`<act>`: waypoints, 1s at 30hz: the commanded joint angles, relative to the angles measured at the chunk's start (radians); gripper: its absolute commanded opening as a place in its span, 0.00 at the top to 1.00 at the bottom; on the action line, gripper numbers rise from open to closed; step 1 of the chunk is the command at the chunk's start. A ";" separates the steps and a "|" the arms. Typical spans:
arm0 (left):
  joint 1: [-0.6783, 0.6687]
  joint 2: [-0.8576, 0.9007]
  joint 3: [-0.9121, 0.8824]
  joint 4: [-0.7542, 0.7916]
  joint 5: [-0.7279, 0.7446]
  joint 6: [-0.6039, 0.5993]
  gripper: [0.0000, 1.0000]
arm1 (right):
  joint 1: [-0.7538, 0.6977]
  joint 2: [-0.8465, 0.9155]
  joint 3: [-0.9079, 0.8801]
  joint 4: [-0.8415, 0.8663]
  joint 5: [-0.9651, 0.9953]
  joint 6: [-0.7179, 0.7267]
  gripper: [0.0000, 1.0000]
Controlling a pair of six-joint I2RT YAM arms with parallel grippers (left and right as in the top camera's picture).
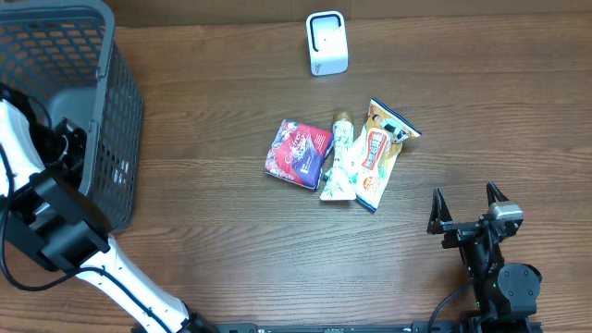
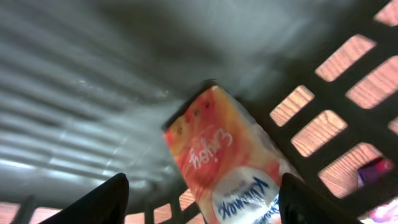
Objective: Scan the item barcode
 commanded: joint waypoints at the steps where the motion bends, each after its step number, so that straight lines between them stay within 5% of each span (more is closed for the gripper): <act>1: -0.004 0.010 -0.052 0.026 0.004 0.019 0.32 | 0.004 -0.007 -0.010 0.008 0.006 -0.004 0.00; 5: -0.004 0.010 -0.060 0.039 0.004 0.019 0.41 | 0.004 -0.007 -0.011 0.008 0.006 -0.004 0.00; 10: -0.003 0.010 -0.060 0.047 0.003 0.019 0.69 | 0.004 -0.007 -0.010 0.008 0.006 -0.004 0.00; 13: -0.003 0.010 -0.060 0.050 0.003 0.018 0.67 | 0.004 -0.007 -0.011 0.008 0.006 -0.004 0.00; 15: -0.003 0.010 -0.060 0.051 0.002 0.014 0.48 | 0.004 -0.007 -0.010 0.008 0.006 -0.004 0.00; 18: -0.003 0.010 -0.060 0.065 -0.100 -0.089 0.38 | 0.004 -0.007 -0.011 0.008 0.006 -0.004 0.00; 22: -0.002 0.010 -0.060 0.066 -0.267 -0.340 0.36 | 0.004 -0.007 -0.010 0.008 0.006 -0.004 0.00; 30: -0.004 0.010 -0.063 0.093 -0.193 -0.452 0.36 | 0.004 -0.007 -0.011 0.008 0.006 -0.004 0.00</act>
